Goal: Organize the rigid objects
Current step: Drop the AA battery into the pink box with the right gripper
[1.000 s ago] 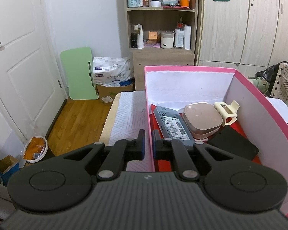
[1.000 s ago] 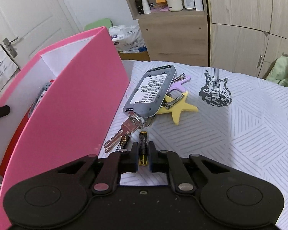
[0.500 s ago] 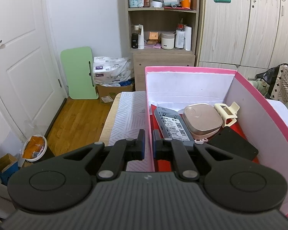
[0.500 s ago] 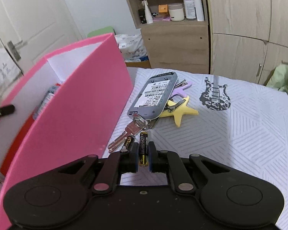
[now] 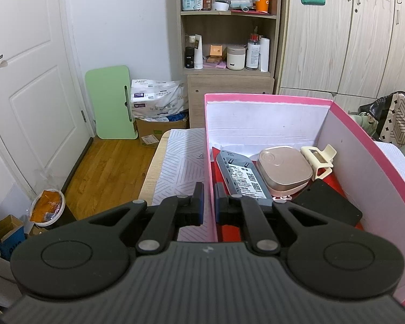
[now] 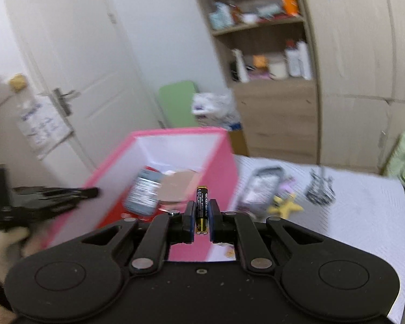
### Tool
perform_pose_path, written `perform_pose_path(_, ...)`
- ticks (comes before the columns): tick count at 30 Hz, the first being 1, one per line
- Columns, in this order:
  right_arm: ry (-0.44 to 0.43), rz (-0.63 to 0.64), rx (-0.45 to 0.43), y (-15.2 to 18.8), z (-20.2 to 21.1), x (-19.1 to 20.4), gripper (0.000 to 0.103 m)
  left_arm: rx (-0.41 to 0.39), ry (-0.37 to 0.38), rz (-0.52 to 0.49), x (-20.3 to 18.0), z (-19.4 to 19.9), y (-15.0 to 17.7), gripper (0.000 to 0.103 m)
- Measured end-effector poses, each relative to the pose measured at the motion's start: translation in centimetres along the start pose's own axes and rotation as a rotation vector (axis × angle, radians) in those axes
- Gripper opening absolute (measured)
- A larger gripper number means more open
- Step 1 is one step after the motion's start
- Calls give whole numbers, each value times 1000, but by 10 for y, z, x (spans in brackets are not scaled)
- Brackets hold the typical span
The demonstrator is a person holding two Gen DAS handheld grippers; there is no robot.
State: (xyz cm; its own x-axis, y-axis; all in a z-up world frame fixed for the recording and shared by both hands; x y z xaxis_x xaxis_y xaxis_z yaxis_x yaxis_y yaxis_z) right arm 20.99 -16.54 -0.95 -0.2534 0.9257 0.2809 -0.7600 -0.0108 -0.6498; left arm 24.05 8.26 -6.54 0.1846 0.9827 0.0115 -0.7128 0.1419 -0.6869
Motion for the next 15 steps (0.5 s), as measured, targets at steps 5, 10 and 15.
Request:
perform_pose_path(5, -104, 69, 15, -9, 4, 37, 11, 0, 1, 1, 0, 0, 0, 8)
perform_pose_path(10, -134, 141, 81, -7, -17, 68, 11, 0, -1, 4, -1, 0, 0, 8)
perform_pose_path(15, -91, 208, 175, -5, -59, 87, 11, -1, 7, 13, -2, 0, -1, 8)
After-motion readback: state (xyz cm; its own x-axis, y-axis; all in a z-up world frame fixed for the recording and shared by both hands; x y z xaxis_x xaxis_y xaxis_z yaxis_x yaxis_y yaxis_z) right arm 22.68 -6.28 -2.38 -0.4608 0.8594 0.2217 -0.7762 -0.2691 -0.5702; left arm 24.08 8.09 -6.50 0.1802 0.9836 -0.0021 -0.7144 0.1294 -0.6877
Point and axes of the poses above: each gripper's, at about its wrist camera, not at the fingertips, and z roughly against the way its jaws point, x to its left, y to its underside, the point moved 5 cm from there along -z, roughly the way its jaws point, and after that the axes turned 9 degrees about x, right-handed, at the moved point
